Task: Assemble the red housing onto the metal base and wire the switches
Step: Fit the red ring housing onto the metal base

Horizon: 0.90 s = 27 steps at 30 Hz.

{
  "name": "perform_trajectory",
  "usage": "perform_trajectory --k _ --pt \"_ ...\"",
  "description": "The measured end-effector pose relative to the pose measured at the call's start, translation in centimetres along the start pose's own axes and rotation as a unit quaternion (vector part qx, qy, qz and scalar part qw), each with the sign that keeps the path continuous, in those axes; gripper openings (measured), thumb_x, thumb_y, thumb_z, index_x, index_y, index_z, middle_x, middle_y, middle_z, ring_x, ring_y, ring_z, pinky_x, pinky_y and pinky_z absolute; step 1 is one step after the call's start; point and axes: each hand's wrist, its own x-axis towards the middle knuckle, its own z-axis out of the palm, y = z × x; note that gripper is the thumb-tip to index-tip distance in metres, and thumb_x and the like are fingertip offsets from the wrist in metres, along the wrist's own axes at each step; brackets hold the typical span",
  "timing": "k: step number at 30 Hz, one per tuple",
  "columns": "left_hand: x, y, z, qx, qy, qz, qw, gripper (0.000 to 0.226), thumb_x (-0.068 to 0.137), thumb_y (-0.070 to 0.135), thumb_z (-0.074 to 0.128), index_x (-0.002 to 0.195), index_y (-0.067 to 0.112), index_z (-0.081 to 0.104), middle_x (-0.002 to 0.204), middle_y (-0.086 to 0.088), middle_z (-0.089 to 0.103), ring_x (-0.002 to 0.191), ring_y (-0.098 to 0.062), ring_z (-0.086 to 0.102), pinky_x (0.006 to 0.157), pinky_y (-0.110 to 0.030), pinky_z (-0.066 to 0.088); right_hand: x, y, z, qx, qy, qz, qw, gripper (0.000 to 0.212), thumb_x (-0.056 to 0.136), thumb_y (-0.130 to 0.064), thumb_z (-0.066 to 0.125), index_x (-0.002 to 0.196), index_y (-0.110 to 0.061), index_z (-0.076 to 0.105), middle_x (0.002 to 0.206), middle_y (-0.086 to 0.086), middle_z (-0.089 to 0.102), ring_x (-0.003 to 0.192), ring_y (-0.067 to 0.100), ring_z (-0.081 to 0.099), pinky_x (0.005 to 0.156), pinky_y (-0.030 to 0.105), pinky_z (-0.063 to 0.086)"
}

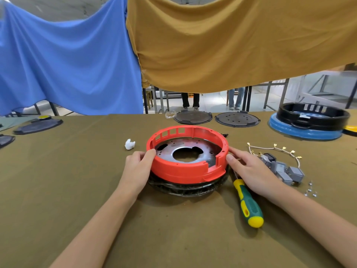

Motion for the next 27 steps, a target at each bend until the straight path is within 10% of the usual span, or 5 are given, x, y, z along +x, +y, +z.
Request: perform_trajectory --k 7,15,27 --pt "-0.4 0.2 -0.1 -0.005 0.002 0.026 1.0 0.082 0.079 0.065 0.047 0.154 0.039 0.028 0.151 0.006 0.028 0.143 -0.013 0.03 0.117 -0.036 0.023 -0.1 -0.2 0.2 0.043 0.036 0.008 0.998 0.068 0.093 -0.061 0.04 0.154 -0.035 0.026 0.136 -0.011 0.044 0.113 0.002 0.05 0.09 0.026 0.047" --pt "-0.1 0.1 0.5 0.026 -0.031 0.065 0.997 0.05 0.101 0.046 0.043 0.15 0.045 0.034 0.132 0.013 0.024 0.124 -0.002 0.027 0.106 -0.025 0.018 -0.5 -0.8 0.4 0.006 0.004 -0.059 0.998 0.063 0.094 -0.058 0.04 0.153 -0.039 0.027 0.148 -0.019 0.032 0.137 -0.002 0.028 0.116 0.029 0.026" --pt "-0.1 0.1 0.2 0.014 -0.056 0.058 0.997 0.074 0.079 0.063 0.043 0.15 0.043 0.035 0.143 0.006 0.035 0.138 -0.011 0.036 0.121 -0.041 0.026 -0.3 -0.4 0.3 0.016 -0.02 -0.038 0.999 0.071 0.09 -0.068 0.038 0.154 -0.045 0.017 0.149 -0.018 0.032 0.134 0.0 0.035 0.108 0.026 0.031"
